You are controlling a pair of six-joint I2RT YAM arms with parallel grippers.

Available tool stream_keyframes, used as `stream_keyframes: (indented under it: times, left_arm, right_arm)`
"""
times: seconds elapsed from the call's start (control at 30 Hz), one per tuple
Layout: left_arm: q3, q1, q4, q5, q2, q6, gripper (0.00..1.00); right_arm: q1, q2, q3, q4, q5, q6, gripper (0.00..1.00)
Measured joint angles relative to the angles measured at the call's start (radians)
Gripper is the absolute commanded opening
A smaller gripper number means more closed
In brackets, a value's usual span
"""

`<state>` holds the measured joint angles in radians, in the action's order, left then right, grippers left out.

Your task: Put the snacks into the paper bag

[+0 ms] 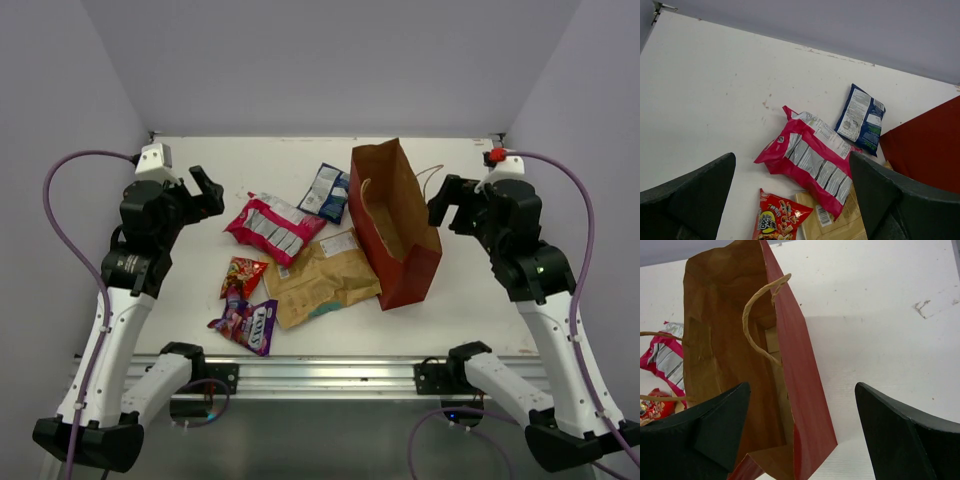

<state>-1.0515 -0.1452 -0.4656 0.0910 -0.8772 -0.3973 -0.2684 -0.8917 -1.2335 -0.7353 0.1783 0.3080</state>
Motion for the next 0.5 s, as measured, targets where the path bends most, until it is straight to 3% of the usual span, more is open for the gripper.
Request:
stream_keyframes:
  times: [0.07, 0.5]
  left_arm:
    - [0.0, 0.0, 0.0, -0.001, 0.001, 0.0, 1.0]
    - [0.003, 0.0, 0.0, 0.001, 0.032, 0.019, 1.0]
  right_arm:
    - [0.0, -0.004, 0.0, 0.004, -0.018, -0.003, 0.93]
    - [0.0, -0.122, 0.012, 0.056, -0.069, -0.021, 0.85]
